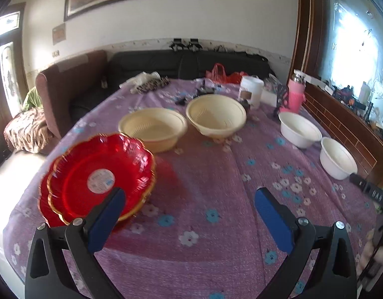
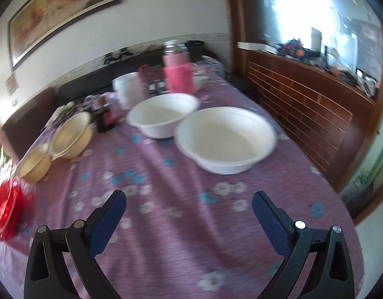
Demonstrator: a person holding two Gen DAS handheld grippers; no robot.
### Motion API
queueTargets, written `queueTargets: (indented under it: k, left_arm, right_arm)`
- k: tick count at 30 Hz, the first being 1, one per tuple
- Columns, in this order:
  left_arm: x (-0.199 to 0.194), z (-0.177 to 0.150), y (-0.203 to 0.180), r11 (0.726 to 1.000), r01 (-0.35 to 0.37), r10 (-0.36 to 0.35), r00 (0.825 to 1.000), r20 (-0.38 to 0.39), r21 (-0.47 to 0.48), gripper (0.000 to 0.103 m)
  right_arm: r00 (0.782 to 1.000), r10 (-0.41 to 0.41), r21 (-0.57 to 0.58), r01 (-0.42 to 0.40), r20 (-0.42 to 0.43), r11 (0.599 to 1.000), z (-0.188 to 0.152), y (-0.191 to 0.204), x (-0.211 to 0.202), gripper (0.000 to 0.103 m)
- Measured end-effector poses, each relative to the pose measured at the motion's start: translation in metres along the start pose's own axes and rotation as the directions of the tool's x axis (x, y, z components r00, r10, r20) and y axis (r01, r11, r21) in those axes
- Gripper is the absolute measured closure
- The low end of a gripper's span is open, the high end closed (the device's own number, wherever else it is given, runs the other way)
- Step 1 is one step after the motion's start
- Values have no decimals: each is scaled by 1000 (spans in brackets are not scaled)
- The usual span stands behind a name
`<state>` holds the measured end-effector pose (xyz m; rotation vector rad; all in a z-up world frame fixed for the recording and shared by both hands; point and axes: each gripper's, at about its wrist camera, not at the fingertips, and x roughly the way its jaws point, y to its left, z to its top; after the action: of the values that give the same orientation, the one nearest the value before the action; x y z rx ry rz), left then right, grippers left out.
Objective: Organize plates and bowls
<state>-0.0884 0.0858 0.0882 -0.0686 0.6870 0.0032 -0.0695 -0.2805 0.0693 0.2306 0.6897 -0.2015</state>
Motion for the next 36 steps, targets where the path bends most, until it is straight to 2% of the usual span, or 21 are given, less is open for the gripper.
queueTargets:
  k: [6,8,10,12,14,15,16,17,18,19,22,26,31,36]
  left_arm:
    - [13,-7,-9,1000,14,-14,998,-60,2,0]
    - [14,-8,-12,1000,20,-19,998,-65,6,0]
    - [12,-8,-14,1000,24,-23,998,-65,10,0]
    - [12,-8,-15,1000,27,-26,997,-66,12,0]
    - [12,-8,-16,999,28,-27,997,-69,15,0]
    - [12,-8,-16,999,29,-27,997,-71,17,0]
    - [12,-9,-16,999,29,-27,997,-72,18,0]
    - [12,-9,-15,999,28,-27,997,-72,18,0]
    - [12,-9,-15,999,29,-28,997,-73,16,0]
    - [12,-9,-15,999,34,-33,997,-75,12,0]
    - [11,-9,-14,999,47,-47,996,-75,-3,0]
    - [16,-10,-16,998,68,-69,993,-95,-8,0]
    - [30,-6,-19,986,155,-163,973,-160,-65,0]
    - [43,-5,-25,972,207,-227,951,-210,-113,0]
  right_arm:
    - [998,-66,146,66,-3,987,44,-65,22,3]
    - [998,-49,218,58,-46,974,58,-84,43,9]
    - [995,-19,282,46,-100,958,66,-97,64,22]
    - [989,-1,315,48,-149,948,71,-104,85,23]
    - [982,6,330,58,-188,942,74,-108,104,29]
    - [979,16,336,54,-201,940,75,-108,110,38]
    - [975,43,352,38,-219,935,73,-109,117,52]
    - [971,68,367,21,-230,930,69,-107,120,61]
    - [965,104,382,-5,-240,924,66,-106,122,75]
    - [960,131,389,-26,-247,921,63,-102,124,81]
    - [954,152,356,-52,-257,933,54,-95,119,82]
    - [931,230,327,-132,-283,936,40,-78,108,85]
    - [874,336,241,-263,-351,934,19,-32,92,85]
    - [838,384,126,-364,-388,923,0,25,72,85]
